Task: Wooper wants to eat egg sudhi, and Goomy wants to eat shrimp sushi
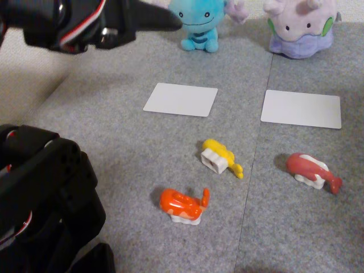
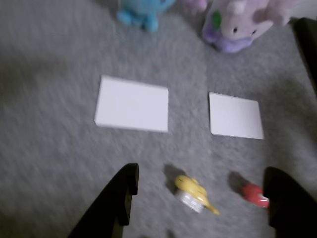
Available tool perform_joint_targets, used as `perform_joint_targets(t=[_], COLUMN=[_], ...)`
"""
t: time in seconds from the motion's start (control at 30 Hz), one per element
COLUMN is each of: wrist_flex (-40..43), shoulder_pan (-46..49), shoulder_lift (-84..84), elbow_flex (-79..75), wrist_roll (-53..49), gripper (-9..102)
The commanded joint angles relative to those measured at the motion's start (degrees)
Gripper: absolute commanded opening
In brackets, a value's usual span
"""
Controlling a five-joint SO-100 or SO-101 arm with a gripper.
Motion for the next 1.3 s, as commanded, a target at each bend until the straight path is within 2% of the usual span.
perform_joint_targets(t=[0.0,0.17,0.37,0.67,0.83,0.97,1.27], wrist_flex=[3.1,14.3,11.6,19.7,19.9,17.3,13.3], shoulder_pan=[1.6,2.0,12.6,17.1,17.2,18.5,23.6], shoulder_lift=[-12.5,-28.0,-36.7,-51.8,-62.8,-69.6,-71.9], elbow_flex=[-8.2,-18.6,-29.3,-30.1,-30.1,-30.2,-30.2], wrist_roll=[-10.3,-30.3,-31.9,-47.8,-55.6,-57.1,-60.0], gripper=[32,34,35,35,35,35,34])
